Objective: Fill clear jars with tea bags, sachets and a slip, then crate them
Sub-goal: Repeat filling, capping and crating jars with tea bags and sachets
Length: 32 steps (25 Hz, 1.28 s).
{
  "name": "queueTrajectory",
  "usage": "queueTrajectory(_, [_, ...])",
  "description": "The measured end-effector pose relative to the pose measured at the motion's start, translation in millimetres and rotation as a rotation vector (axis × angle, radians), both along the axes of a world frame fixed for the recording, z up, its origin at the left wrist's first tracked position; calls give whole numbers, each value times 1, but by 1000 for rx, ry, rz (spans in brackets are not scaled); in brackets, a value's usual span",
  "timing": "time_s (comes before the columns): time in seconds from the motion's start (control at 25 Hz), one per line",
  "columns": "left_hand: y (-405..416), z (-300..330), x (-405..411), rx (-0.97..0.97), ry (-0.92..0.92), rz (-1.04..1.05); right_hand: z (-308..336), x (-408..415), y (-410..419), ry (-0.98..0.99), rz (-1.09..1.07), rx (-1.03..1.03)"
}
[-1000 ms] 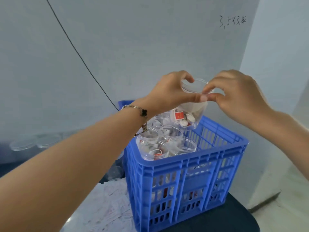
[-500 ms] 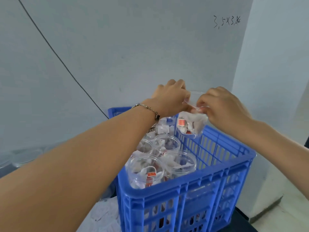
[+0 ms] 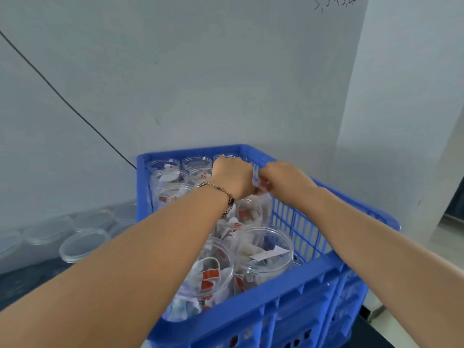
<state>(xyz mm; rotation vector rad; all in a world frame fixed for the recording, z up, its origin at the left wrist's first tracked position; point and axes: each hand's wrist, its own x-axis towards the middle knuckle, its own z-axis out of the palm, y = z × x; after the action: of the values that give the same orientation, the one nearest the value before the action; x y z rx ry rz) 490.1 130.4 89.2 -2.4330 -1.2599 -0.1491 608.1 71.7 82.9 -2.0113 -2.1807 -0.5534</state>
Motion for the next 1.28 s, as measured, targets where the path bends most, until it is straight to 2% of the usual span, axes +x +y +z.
queueTrajectory(0.28, [4,-9,7,-207,-105,75,-11,-2,8,47,-41,-68])
queueTrajectory(0.44, [-1,-4,-1,-261,-121,23,-13,8,5,247,-44,-87])
queueTrajectory(0.52, [-7,16,-17,-276,-134,-24,-11,11,4,333,-73,-12])
queueTrajectory(0.6, [-16,44,-45,-280,-135,-43,-8,12,3,294,-95,89])
queueTrajectory(0.72, [-36,71,-116,-286,-195,8,-5,7,-4,72,-104,95])
queueTrajectory(0.8, [-54,82,-181,-243,-189,101,10,-5,-12,76,-72,102])
queueTrajectory(0.92, [-88,97,-293,-211,-175,309,51,-57,-30,300,75,170])
queueTrajectory(1.08, [-133,87,-415,-219,-170,568,79,-173,-46,263,354,245])
queueTrajectory(1.16, [-152,71,-454,-250,-214,624,74,-238,-50,266,465,166])
queueTrajectory(1.28, [-169,38,-488,-319,-286,608,37,-319,-48,213,467,-73])
